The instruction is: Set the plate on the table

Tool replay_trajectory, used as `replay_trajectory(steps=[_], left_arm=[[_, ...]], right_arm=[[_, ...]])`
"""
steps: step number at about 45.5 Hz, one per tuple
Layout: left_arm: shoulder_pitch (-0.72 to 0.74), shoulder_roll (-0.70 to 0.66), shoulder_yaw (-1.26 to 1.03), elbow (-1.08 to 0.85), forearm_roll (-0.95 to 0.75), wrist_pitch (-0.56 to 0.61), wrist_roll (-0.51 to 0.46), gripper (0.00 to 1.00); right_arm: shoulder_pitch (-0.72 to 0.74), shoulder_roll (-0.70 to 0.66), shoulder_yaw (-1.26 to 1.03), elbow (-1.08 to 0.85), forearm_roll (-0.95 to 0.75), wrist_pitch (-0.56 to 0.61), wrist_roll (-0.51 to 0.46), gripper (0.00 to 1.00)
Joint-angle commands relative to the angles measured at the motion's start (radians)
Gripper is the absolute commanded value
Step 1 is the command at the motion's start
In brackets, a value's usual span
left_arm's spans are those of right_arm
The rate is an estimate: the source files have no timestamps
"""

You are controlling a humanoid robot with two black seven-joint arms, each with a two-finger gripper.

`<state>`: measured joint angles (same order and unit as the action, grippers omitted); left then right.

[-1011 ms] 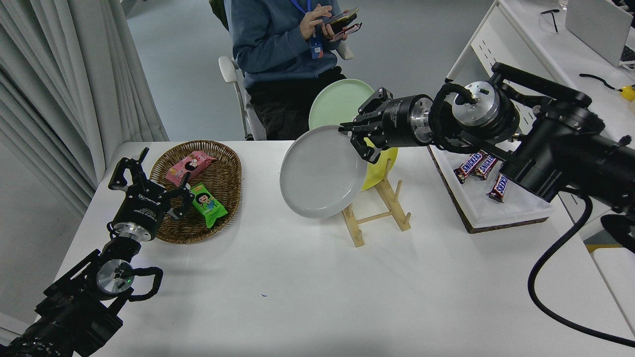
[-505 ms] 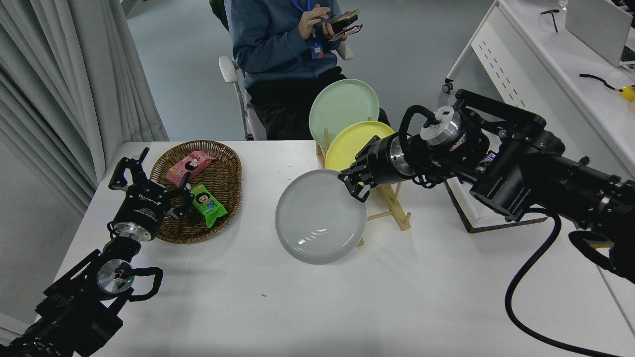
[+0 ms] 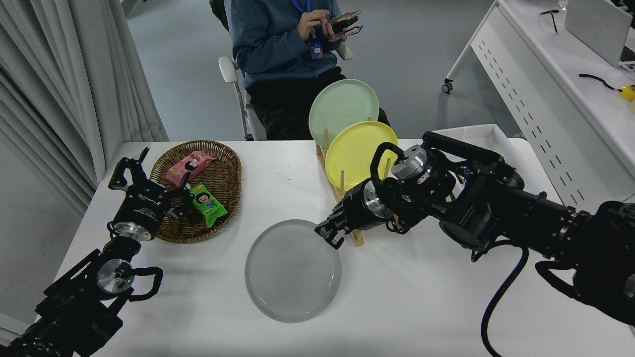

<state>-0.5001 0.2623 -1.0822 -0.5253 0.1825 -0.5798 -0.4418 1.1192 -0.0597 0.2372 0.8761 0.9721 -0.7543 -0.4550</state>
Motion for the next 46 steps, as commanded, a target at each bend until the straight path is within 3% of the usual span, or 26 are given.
replay_trajectory(steps=[1,28,46], left_arm=[[0.0,0.0,0.001,0.001,0.0,0.0,0.0,1.0],[0.0,0.0,0.001,-0.001,0.0,0.0,0.0,1.0],[-0.001,0.0,0.001,-0.001,0.0,0.0,0.0,1.0]], right_arm=[[-0.062,0.041,0.002,-0.054,0.002,0.004,0.003,0.0],[-0.142,0.06,0.01,-0.144,-0.006,0.055,0.001,0.0],[-0.14,0.06,0.088,-0.143,0.005,-0.019,-0.001,0.0]])
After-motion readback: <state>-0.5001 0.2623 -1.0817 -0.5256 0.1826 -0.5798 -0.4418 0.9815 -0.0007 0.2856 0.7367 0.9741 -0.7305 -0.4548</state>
